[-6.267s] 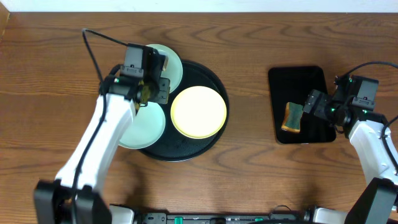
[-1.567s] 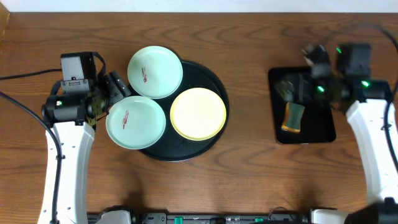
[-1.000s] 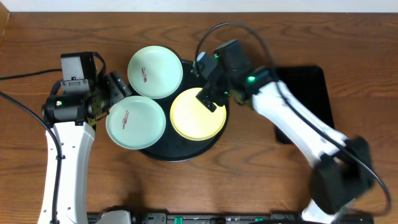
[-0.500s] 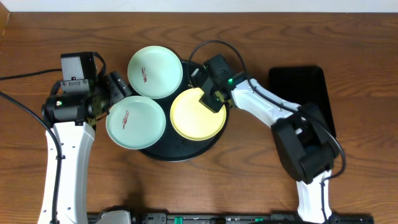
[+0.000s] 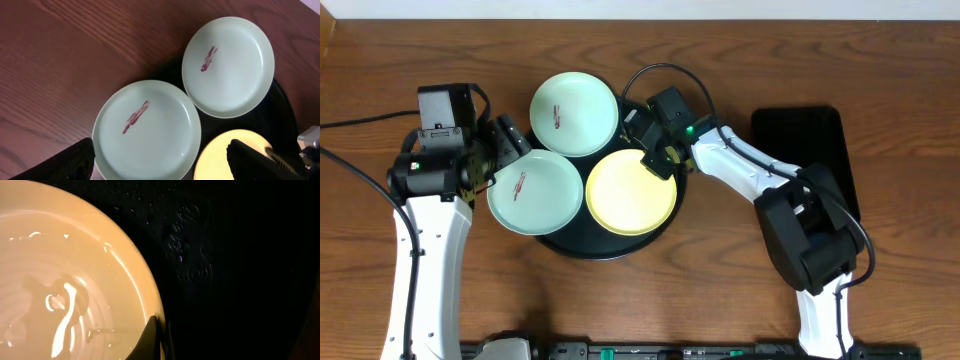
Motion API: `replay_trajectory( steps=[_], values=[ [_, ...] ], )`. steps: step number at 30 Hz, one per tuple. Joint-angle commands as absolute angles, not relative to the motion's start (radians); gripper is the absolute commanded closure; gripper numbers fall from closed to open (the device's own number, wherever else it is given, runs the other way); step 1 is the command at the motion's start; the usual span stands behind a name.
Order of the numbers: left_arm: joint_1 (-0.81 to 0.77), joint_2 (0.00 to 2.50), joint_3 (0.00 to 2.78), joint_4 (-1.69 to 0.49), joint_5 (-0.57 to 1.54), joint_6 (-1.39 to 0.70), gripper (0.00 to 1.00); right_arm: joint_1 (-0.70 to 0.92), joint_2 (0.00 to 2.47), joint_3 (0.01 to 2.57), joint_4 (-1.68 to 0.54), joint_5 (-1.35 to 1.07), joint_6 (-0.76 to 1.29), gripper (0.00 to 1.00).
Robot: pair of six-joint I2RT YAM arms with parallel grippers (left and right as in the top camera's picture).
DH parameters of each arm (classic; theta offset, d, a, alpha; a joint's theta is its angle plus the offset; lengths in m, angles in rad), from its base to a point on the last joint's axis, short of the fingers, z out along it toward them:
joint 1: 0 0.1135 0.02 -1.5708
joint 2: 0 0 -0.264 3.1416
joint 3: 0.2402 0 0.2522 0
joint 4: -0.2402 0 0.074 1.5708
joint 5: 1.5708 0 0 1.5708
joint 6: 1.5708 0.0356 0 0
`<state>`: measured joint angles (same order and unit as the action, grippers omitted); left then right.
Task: Clean dirty plates on tray and stack at the side
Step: 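Grasp the yellow plate rim with the right gripper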
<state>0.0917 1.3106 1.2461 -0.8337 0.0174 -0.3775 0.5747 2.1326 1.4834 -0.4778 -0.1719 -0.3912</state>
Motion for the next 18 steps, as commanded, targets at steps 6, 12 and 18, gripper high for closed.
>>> replay_trajectory(
  steps=[6, 12, 18],
  values=[
    [0.098, 1.296, 1.264, -0.837, 0.015, -0.382, 0.14, 0.605, 1.919, 1.477, -0.488, 0.047, -0.397, 0.99],
    [0.098, 1.296, 1.264, -0.837, 0.015, -0.382, 0.14, 0.657, 1.776, 1.477, -0.482, 0.341, -0.398, 0.99],
    [0.098, 1.296, 1.264, -0.837, 0.015, -0.382, 0.14, 0.762, 1.701, 1.477, -0.451, 0.639, -0.398, 0.99]
  ],
)
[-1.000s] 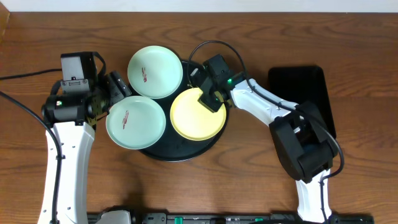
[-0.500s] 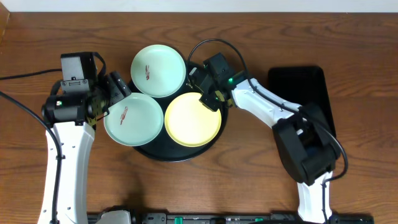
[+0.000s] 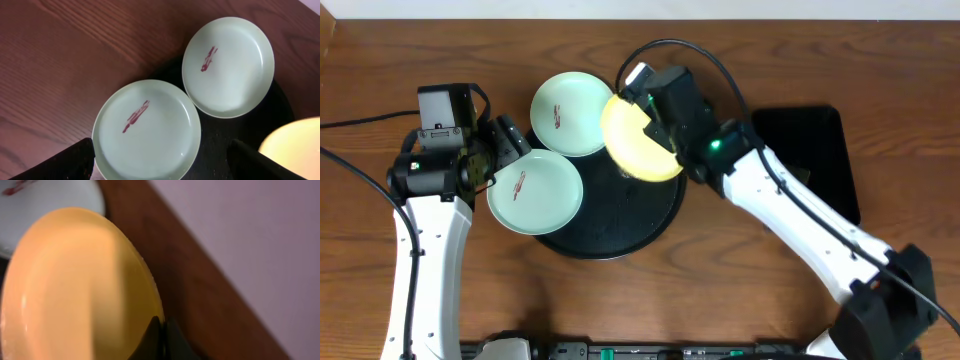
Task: Clean dirty plates on tray and stack at the side
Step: 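Grasp the yellow plate rim with the right gripper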
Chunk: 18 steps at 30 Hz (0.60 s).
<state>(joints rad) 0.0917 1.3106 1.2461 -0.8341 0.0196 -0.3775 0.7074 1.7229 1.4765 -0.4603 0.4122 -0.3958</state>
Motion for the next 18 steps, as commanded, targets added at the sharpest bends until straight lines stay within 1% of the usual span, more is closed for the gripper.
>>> replay_trajectory(
  steps=[1, 4, 7, 18],
  values=[
    [0.098, 1.296, 1.264, -0.837, 0.015, -0.382, 0.14, 0.783, 1.701, 1.477, -0.444, 0.690, -0.400, 0.99],
    [0.098, 1.296, 1.264, -0.837, 0.015, -0.382, 0.14, 0.846, 1.709, 1.477, -0.427, 0.831, -0.406, 0.99],
    [0.098, 1.296, 1.264, -0.837, 0.015, -0.382, 0.14, 0.889, 1.720, 1.477, -0.410, 0.908, -0.406, 0.99],
    [0.098, 1.296, 1.264, -0.837, 0.015, -0.382, 0.14, 0.909, 1.737, 1.477, -0.381, 0.920, -0.397, 0.99]
  ],
)
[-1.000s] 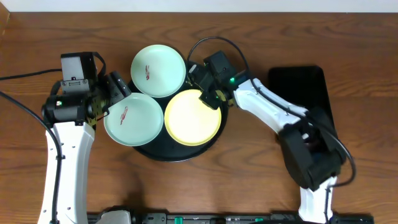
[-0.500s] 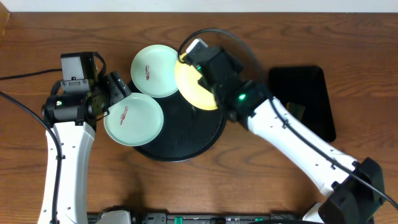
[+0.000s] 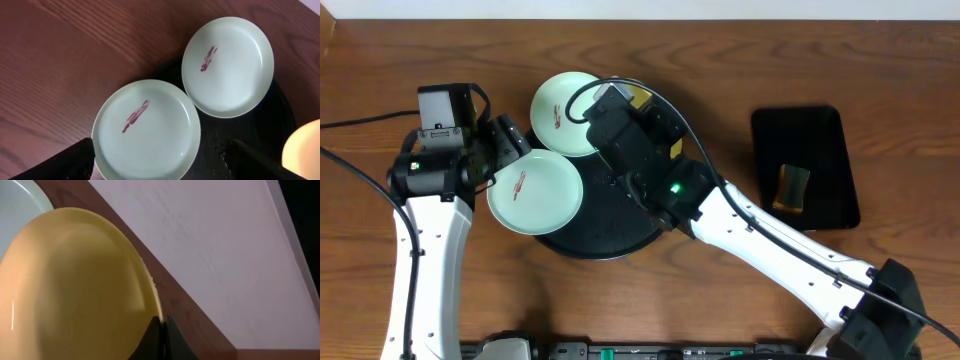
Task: Clean dirty plates on tray and stack at the side
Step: 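Grasp the yellow plate rim with the right gripper, then lift the yellow plate off the round tray and place it on the table right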
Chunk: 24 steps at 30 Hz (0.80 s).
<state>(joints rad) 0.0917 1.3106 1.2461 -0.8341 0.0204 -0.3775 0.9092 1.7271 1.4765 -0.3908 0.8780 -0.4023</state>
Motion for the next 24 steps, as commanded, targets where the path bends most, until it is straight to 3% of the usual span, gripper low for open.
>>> replay_trajectory(
  steps=[1, 12, 18, 24],
  values=[
    [0.098, 1.296, 1.264, -0.837, 0.015, -0.382, 0.14, 0.909, 1.737, 1.477, -0.377, 0.920, -0.397, 0.99],
    [0.098, 1.296, 1.264, -0.837, 0.015, -0.382, 0.14, 0.910, 1.737, 1.477, -0.381, 0.857, -0.351, 0.99],
    [0.098, 1.296, 1.264, -0.837, 0.015, -0.382, 0.14, 0.873, 1.737, 1.477, -0.416, 0.616, -0.298, 0.99],
    [0.098, 1.296, 1.264, -0.837, 0.015, -0.382, 0.14, 0.737, 1.737, 1.477, -0.424, 0.249, -0.150, 0.99]
  ],
)
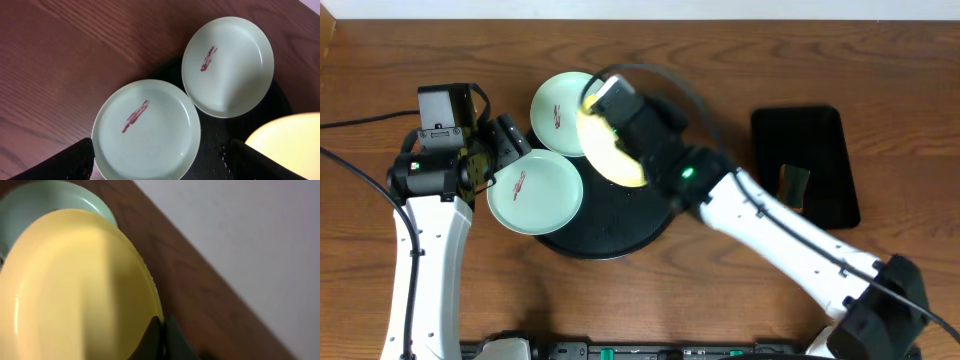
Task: Clean dirty plates on tray and stack at the side
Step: 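Lift the yellow plate off the round tray and place it on the table right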
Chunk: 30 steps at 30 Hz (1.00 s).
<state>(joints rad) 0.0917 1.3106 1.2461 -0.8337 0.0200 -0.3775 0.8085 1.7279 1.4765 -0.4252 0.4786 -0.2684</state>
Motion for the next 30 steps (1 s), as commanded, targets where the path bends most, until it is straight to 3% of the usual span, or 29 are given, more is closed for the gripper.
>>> replay_trajectory(
  steps=[1, 6, 16, 30],
  values=[
    [0.098, 1.296, 1.264, -0.837, 0.015, -0.382, 0.14, 0.705, 1.737, 1.477, -0.427, 0.185, -0.117, 0.99],
    [0.098, 1.296, 1.264, -0.837, 0.015, -0.382, 0.14, 0.515, 1.756, 1.477, -0.417, -0.054, 0.043, 0.99],
    [0.098, 1.296, 1.264, -0.837, 0.015, -0.382, 0.14, 0.280, 1.969, 1.477, -0.223, -0.042, 0.164, 0.99],
    [0.098, 1.296, 1.264, -0.837, 0.015, -0.382, 0.14, 0.189, 2.191, 1.477, -0.041, -0.027, 0.239, 0.99]
  ],
)
